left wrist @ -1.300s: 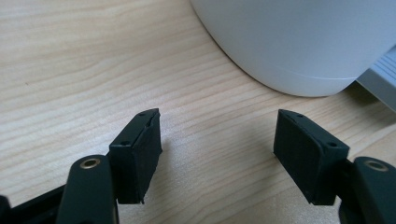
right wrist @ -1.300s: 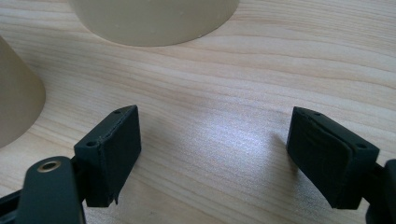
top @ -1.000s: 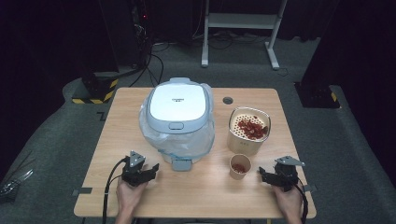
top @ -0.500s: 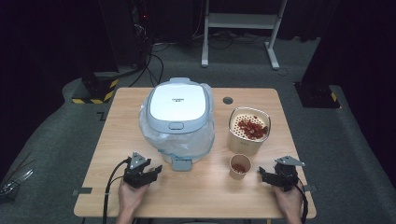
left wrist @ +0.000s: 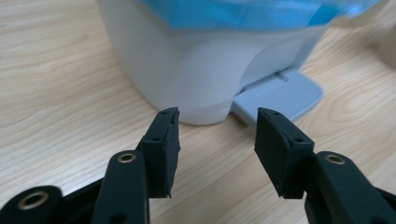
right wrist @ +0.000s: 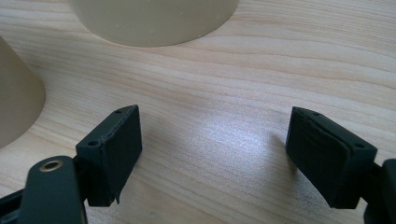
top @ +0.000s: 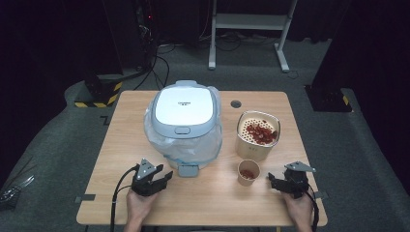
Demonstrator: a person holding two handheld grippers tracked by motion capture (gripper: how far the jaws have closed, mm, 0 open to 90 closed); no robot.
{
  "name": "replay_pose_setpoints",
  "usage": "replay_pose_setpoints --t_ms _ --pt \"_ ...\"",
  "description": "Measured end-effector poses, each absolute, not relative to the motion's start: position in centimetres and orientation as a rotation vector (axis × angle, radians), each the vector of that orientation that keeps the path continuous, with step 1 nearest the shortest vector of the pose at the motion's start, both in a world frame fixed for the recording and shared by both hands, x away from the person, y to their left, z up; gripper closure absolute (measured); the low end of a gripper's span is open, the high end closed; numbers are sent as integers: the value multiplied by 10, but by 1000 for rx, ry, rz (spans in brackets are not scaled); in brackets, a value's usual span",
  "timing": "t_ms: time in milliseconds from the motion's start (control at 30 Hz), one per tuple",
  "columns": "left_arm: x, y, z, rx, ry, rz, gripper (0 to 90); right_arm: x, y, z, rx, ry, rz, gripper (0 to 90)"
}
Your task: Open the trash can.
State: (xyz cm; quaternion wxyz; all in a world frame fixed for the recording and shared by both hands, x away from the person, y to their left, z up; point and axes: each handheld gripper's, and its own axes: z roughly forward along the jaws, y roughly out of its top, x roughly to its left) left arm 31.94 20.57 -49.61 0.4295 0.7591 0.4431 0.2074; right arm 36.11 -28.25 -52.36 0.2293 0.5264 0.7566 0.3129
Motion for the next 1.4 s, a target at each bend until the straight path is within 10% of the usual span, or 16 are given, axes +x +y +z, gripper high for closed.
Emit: replay_pose_setpoints --t_ms 1400 --pt "340 146 -499 1965 962 490 655 361 -282 -523 1451 2082 863 197"
